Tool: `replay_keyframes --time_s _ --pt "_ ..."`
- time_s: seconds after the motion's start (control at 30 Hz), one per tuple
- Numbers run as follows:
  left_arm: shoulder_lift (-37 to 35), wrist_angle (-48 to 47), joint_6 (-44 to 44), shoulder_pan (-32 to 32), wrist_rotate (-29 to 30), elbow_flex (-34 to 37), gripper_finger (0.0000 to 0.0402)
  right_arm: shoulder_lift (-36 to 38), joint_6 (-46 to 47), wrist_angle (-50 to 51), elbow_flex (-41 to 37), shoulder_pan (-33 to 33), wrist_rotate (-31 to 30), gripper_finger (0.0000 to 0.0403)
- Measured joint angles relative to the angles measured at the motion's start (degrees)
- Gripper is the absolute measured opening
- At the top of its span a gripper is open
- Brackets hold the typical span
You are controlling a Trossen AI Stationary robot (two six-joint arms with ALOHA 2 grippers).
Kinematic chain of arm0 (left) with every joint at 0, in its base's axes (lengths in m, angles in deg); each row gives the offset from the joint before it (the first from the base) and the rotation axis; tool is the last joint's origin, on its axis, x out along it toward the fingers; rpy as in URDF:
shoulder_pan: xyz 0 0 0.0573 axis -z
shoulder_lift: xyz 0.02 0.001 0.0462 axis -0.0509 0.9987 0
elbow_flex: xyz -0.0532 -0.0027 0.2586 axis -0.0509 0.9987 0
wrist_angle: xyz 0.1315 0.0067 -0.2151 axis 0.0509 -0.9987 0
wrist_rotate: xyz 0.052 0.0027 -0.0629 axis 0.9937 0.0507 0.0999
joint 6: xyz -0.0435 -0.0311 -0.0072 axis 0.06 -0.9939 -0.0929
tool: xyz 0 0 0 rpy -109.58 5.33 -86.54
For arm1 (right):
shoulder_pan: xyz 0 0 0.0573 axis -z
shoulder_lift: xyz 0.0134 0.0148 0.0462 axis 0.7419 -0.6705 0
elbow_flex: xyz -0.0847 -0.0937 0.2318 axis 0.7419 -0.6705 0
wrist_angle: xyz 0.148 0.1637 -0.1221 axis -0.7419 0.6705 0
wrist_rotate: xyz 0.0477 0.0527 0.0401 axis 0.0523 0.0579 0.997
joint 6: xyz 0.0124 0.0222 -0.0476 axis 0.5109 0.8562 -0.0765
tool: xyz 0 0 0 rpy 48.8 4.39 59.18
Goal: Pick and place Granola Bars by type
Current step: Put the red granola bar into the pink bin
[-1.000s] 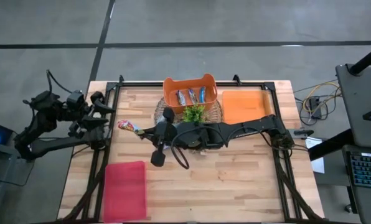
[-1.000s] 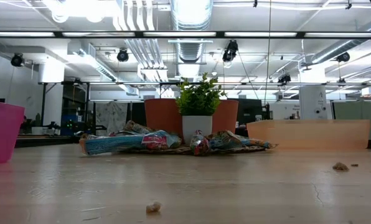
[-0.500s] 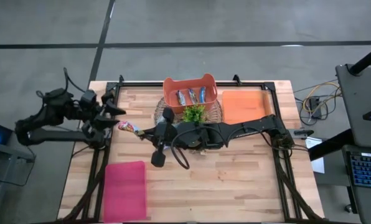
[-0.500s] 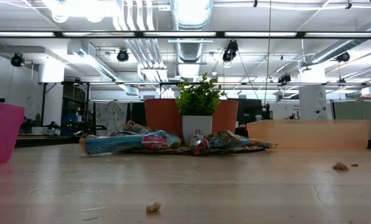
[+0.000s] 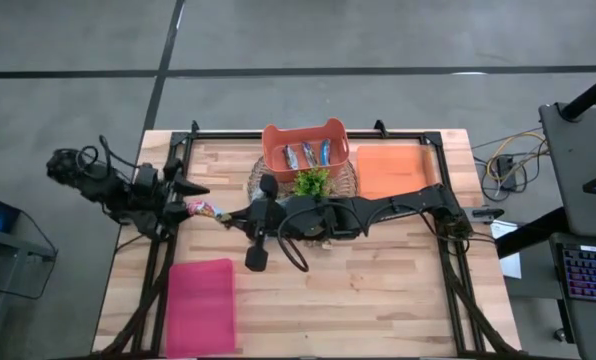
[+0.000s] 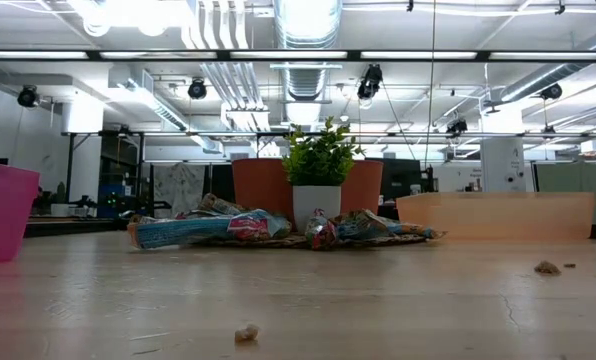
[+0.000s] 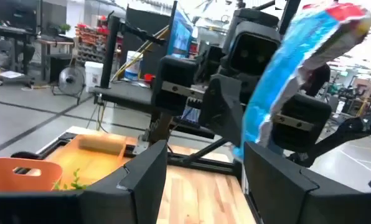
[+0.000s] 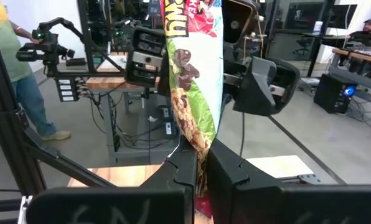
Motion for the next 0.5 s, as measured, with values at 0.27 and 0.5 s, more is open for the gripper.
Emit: replay_keyframes --time_s 0.27,0.5 --pt "6.07 3.45 -1.26 4.28 3.83 0.02 0.0194 0.00 -0.02 0.28 0.00 -0.02 1.43 0.0008" --pt "9.26 8.07 1.40 4.50 3.56 0.00 0.0194 0.22 -0.04 0.12 0.00 -0.32 2.44 0.0008"
